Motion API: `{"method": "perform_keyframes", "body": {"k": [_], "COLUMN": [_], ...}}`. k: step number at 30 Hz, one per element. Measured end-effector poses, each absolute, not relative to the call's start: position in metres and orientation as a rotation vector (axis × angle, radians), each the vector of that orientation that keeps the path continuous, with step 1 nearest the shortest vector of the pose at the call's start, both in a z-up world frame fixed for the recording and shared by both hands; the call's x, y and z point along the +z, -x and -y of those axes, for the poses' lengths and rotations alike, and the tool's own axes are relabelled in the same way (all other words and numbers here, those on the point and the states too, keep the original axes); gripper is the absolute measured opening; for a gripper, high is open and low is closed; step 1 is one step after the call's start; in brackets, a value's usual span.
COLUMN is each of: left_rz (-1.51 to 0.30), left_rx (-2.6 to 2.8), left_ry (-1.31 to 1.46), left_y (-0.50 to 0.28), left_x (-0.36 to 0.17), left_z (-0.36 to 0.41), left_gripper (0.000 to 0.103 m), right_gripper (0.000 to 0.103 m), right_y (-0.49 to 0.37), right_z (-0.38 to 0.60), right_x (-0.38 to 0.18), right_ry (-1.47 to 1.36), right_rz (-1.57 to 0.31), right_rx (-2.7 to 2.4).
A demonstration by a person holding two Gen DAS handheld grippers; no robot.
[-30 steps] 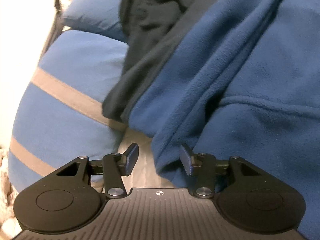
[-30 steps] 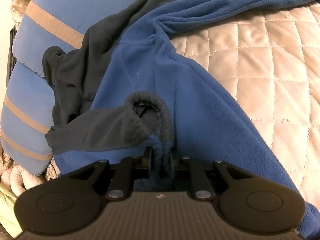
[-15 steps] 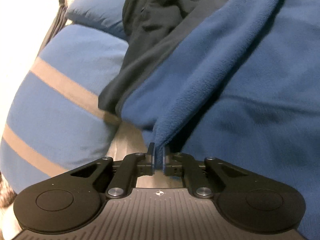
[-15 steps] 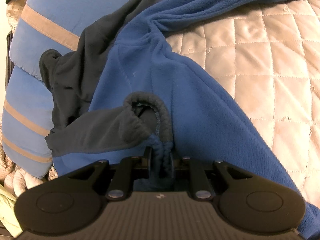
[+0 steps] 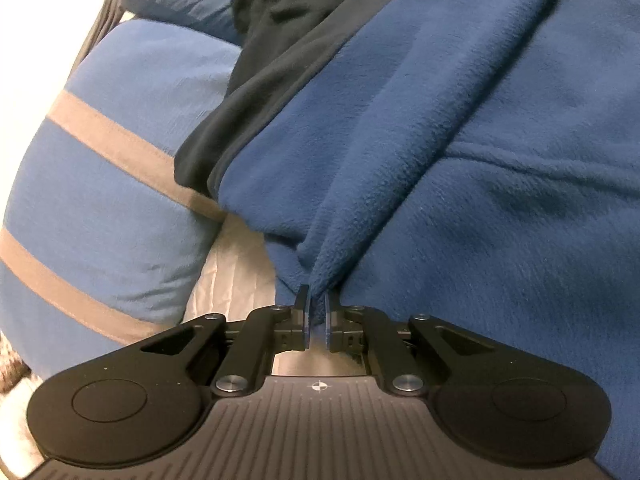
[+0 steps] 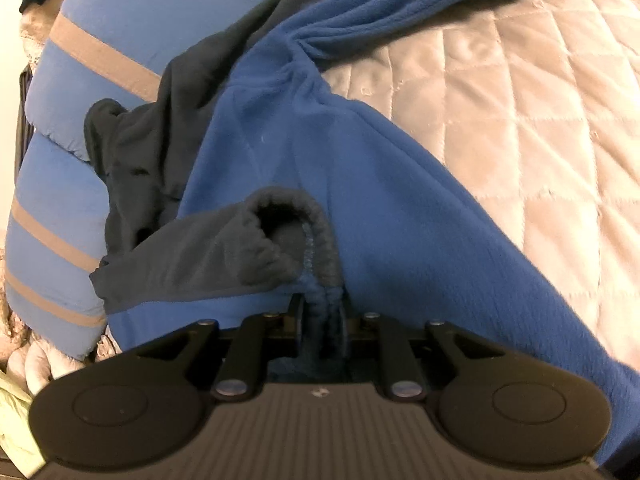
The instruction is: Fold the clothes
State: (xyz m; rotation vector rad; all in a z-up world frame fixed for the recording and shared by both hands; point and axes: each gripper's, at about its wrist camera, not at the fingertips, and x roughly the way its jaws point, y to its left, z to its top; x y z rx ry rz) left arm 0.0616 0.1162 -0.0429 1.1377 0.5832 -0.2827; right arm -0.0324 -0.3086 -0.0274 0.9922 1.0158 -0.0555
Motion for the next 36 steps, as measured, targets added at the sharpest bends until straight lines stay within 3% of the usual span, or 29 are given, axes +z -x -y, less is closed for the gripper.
{"method": "perform_keyframes", "body": {"k": [2,4,13,15,17,26,32,33,36], "left_rz": [-0.583,-0.58,-0.579,-0.576,-0.573,-0.524,-0.527,-0.521,-0.511], "left_rx": [-0.273,-0.268,-0.26,-0.262,-0.259,-0.259,-0.302,-0.298,-0.267], "left_ry": [-1.139,-1.138,-1.104,-1.094,-1.098,-1.102,-1.087,-1.088,-1.05], "left_y": [-0.062,-0.062,-0.064,-0.065,-0.062,-0.057,-0.05,-0.05,-0.051], "left_x": [-0.044,-0.045,-0.042,-0.042,-0.042,-0.035,-0.038,-0.04,-0.036], "left_z": [-0.115,-0.115,-0.117,-0.118,-0.117,-0.118,-0.117,-0.119,-0.123], "left_gripper": [0.007,0.007,0.007,0.007,0.007,0.008,0.011,0.014,0.036], "right_gripper": [0.047,0.054,0.067,0.064,0.017,0.014,0.014,0.014,0.017], "right_y": [0.032,0.032,0.009,0.007,0.007,-0.004,-0.033,-0.036,-0.04], "right_z": [0.311,0.315,0.316,0.314,0.311,0.312,0.328,0.33,0.335], "right_x": [-0.029,-0.03,-0.028,-0.024,-0.018,0.055,0.013,0.002,-0.018], "right_ry": [-1.02,-1.053,-1.032,-1.001,-0.959,-0.745,-0.796,-0.813,-0.854], "right_rz": [-1.016,-1.001,-0.923,-0.898,-0.876,-0.582,-0.805,-0.855,-0.925], "right_rx": [-0.048,-0.041,-0.028,-0.026,-0.017,0.143,-0.032,-0.054,-0.067]}}
